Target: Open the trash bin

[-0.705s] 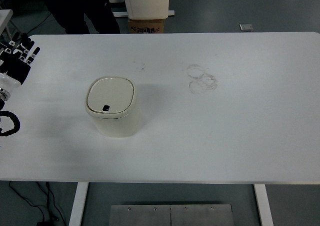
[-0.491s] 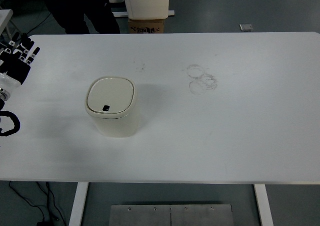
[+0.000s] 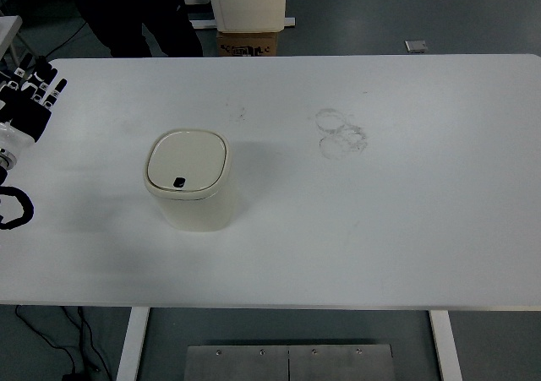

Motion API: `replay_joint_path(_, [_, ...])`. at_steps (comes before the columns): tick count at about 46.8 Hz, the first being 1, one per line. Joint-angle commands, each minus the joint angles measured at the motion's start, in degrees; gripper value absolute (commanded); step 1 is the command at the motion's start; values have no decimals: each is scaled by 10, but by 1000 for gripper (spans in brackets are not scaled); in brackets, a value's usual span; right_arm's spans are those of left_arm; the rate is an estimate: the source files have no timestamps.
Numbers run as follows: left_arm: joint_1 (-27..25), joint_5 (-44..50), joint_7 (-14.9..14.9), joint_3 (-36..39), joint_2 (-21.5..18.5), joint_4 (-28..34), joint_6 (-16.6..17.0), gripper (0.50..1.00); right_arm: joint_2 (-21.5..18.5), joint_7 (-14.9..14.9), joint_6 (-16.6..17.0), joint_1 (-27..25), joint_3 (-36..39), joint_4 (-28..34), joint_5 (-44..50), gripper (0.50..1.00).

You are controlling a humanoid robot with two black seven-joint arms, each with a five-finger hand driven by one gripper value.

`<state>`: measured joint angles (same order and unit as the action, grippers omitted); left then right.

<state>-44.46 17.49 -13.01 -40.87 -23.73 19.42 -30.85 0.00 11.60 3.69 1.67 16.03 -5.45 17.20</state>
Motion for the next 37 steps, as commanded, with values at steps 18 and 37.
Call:
replay_joint_path(18, [-2, 0, 0, 0, -3, 0, 1, 1000, 0, 0, 0, 0, 0, 0, -1, 991])
replay_joint_path(37, [-4, 0, 0, -1, -4, 0, 2, 1000, 0, 0, 0, 0, 0, 0, 0, 991])
